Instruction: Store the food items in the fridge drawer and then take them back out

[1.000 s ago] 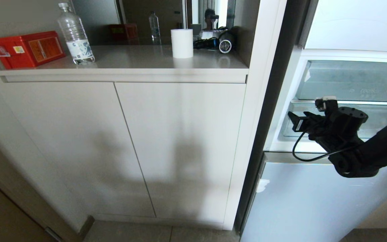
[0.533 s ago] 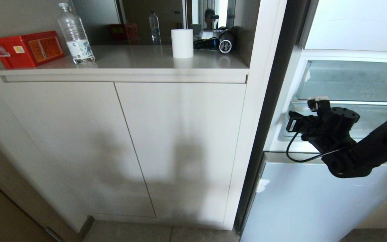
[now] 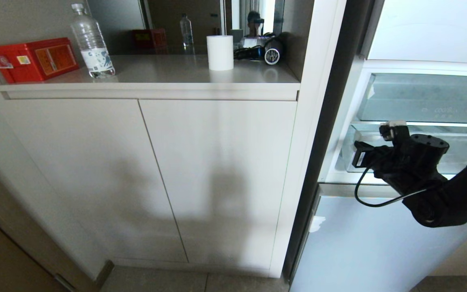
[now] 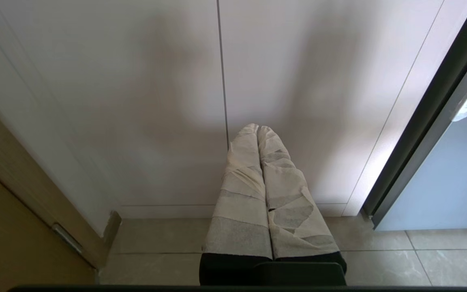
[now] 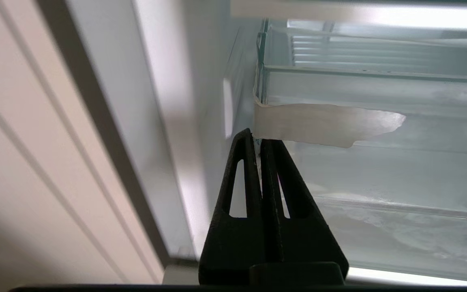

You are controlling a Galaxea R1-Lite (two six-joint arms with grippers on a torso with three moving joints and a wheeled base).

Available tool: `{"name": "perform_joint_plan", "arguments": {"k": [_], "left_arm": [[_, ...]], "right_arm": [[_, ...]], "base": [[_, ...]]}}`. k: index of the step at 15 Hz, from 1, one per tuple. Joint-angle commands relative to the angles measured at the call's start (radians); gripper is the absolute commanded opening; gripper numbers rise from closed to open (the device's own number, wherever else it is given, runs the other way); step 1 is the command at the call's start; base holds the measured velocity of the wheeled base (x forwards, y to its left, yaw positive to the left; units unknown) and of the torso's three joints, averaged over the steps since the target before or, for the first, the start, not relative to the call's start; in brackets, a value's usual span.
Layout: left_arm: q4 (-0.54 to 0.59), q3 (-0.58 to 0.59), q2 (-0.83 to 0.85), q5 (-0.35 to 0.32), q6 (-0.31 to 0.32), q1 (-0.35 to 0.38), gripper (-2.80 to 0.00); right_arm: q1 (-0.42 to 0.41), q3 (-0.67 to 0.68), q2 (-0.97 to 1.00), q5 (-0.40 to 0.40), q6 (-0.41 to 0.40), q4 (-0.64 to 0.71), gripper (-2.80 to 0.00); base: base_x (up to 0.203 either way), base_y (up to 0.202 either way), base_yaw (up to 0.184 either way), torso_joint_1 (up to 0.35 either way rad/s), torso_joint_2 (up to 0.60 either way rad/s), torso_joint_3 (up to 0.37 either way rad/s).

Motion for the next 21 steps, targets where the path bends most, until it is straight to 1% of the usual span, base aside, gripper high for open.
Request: {"name": "perform_joint_plan", "arguments": {"k": [1, 3, 4, 9, 11, 12, 13, 14, 15, 17, 18, 19, 21], "left_arm": [[0.000, 0.000, 0.002, 0.000, 0.000, 0.000, -2.80], [0.000, 0.000, 0.002, 0.000, 0.000, 0.001, -2.80], [0.000, 0.000, 0.002, 0.000, 0.000, 0.000, -2.80], [0.000, 0.000, 0.002, 0.000, 0.000, 0.000, -2.80], [0.000, 0.000, 0.002, 0.000, 0.000, 0.000, -2.80], [0.000, 0.000, 0.002, 0.000, 0.000, 0.000, -2.80], [0.000, 0.000, 0.002, 0.000, 0.000, 0.000, -2.80], [0.000, 0.000, 0.002, 0.000, 0.000, 0.000, -2.80], [0.000, 0.000, 0.002, 0.000, 0.000, 0.000, -2.80], [0.000, 0.000, 0.002, 0.000, 0.000, 0.000, -2.80], [0.000, 0.000, 0.002, 0.000, 0.000, 0.000, -2.80], [0.000, 0.000, 0.002, 0.000, 0.000, 0.000, -2.80], [0.000, 0.000, 0.002, 0.000, 0.000, 0.000, -2.80]], "right_arm": [[-0.001, 0.088, -0.088, 0.000, 0.001, -0.006, -2.80], [-0.001, 0.196, -0.163, 0.000, 0.003, -0.023, -2.80], [-0.001, 0.252, -0.198, 0.000, 0.003, -0.031, 0.00], [0.000, 0.480, -0.425, 0.000, 0.003, -0.035, 0.00], [-0.005, 0.538, -0.544, -0.003, 0.005, -0.022, 0.00], [-0.011, 0.548, -0.614, -0.013, 0.007, 0.013, 0.00], [-0.025, 0.544, -0.687, -0.023, 0.010, 0.090, 0.00], [-0.049, 0.514, -0.734, -0.028, 0.012, 0.210, 0.00], [-0.080, 0.447, -0.754, -0.029, 0.013, 0.323, 0.00], [-0.150, 0.250, -0.752, -0.006, 0.015, 0.578, 0.00], [-0.177, 0.168, -0.732, 0.012, 0.015, 0.675, 0.00], [-0.198, 0.084, -0.688, 0.027, 0.016, 0.756, 0.00], [-0.227, -0.035, -0.550, 0.043, 0.010, 0.830, 0.00]], "base": [[0.000, 0.000, 0.000, 0.000, 0.00, 0.000], [0.000, 0.000, 0.000, 0.000, 0.00, 0.000], [0.000, 0.000, 0.000, 0.000, 0.00, 0.000], [0.000, 0.000, 0.000, 0.000, 0.00, 0.000], [0.000, 0.000, 0.000, 0.000, 0.00, 0.000], [0.000, 0.000, 0.000, 0.000, 0.00, 0.000], [0.000, 0.000, 0.000, 0.000, 0.00, 0.000], [0.000, 0.000, 0.000, 0.000, 0.00, 0.000], [0.000, 0.000, 0.000, 0.000, 0.00, 0.000], [0.000, 0.000, 0.000, 0.000, 0.00, 0.000], [0.000, 0.000, 0.000, 0.000, 0.00, 0.000], [0.000, 0.000, 0.000, 0.000, 0.00, 0.000], [0.000, 0.000, 0.000, 0.000, 0.00, 0.000]]}}
